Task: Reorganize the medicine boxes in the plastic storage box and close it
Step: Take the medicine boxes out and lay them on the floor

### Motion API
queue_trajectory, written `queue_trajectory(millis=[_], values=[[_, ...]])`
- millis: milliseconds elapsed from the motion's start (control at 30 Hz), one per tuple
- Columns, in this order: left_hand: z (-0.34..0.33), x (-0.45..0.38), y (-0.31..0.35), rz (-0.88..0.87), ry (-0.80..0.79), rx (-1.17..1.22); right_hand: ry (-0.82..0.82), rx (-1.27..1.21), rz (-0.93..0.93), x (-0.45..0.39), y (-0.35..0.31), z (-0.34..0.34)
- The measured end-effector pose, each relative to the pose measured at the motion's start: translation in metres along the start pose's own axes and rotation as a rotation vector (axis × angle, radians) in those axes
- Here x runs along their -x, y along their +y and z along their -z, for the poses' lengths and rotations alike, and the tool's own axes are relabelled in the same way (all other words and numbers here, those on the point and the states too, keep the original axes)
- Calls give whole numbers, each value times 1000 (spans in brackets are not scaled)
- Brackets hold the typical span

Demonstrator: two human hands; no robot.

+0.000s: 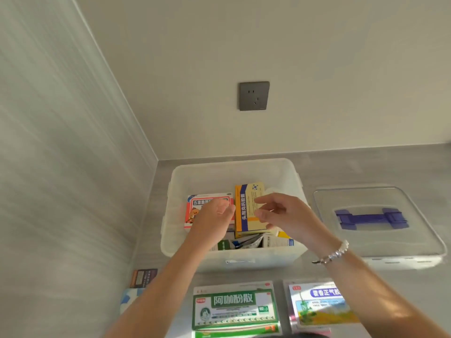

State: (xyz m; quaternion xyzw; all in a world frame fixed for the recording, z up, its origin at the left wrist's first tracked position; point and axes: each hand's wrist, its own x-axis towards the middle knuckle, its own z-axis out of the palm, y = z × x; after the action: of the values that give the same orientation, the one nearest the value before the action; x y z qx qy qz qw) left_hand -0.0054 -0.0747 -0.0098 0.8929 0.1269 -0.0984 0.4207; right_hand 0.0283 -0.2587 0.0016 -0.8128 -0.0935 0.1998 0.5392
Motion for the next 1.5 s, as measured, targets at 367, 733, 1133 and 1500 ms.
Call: queue_trajectory(millis=[367, 733, 1133, 1500], values=[[5, -58, -37, 525, 33, 210, -191, 498, -31, -107, 7, -54], [4, -58, -46, 766, 48, 632, -146, 1110, 135, -145, 34, -89], [-1, -58, -41, 914, 155, 1257, -153, 1109, 185, -152, 43, -87], [2, -54, -39, 898, 182, 1163, -149, 851, 115, -152, 30, -76]])
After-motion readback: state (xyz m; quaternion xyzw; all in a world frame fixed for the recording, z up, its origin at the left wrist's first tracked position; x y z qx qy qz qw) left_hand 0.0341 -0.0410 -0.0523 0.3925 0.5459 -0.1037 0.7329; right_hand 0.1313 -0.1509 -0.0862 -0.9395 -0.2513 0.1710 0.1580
